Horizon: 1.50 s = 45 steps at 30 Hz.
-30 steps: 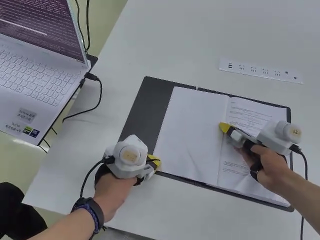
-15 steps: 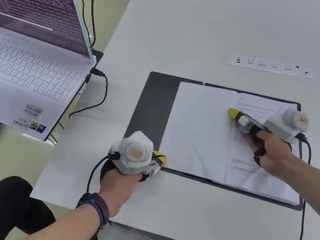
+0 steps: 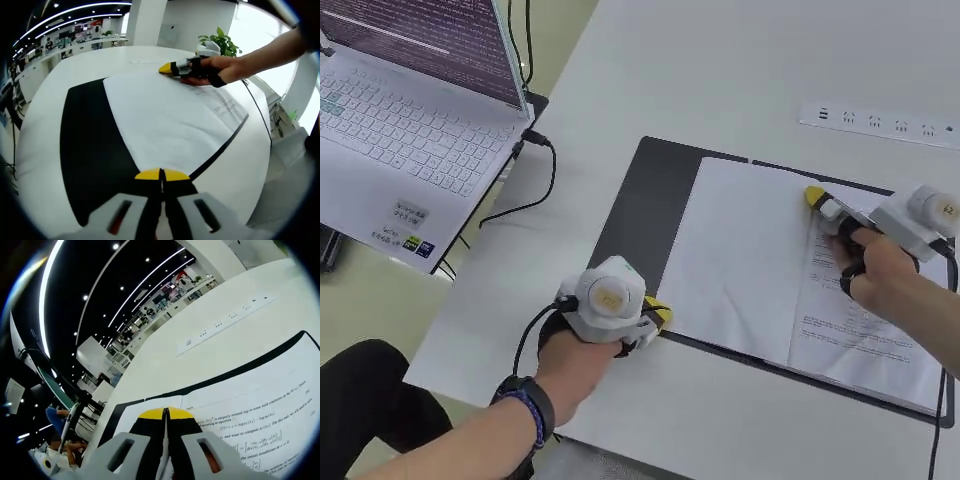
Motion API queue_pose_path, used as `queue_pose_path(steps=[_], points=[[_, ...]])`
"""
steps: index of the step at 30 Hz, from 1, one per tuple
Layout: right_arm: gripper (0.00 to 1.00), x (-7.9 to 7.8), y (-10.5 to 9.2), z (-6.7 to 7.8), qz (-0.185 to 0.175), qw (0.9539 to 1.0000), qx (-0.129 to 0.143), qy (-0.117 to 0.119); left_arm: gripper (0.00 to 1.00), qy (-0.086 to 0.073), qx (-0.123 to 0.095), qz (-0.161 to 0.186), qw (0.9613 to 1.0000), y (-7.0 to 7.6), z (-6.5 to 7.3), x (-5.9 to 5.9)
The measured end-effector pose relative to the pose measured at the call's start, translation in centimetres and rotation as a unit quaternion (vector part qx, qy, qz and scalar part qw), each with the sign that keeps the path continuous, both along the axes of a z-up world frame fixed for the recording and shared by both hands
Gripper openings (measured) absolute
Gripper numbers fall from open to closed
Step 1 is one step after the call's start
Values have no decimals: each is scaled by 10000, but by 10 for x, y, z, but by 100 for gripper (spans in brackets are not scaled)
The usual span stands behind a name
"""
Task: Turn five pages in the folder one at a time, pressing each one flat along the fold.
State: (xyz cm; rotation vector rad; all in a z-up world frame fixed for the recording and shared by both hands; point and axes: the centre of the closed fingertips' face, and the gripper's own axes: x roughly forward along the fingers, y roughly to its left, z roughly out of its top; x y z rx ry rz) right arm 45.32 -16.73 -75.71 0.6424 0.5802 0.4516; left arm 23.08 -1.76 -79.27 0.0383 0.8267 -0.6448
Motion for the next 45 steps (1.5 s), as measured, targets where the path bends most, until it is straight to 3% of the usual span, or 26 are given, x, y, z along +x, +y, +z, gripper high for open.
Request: queue_pose_path(steps=[9, 15, 23, 45], points=[[0, 1, 0, 0, 12, 10000, 39, 7, 0, 4, -4, 3, 10000, 0, 1, -1], [0, 4, -2, -9, 170, 9999, -16, -2, 0, 6, -13, -5, 10000, 1, 1, -1], [0, -27, 8, 2, 390, 9992, -76, -64, 0, -5, -23, -12, 10000, 1, 0, -1], [0, -64, 7, -3, 631, 9979, -105, -113, 0, -14, -49, 2, 10000, 1, -1, 0]])
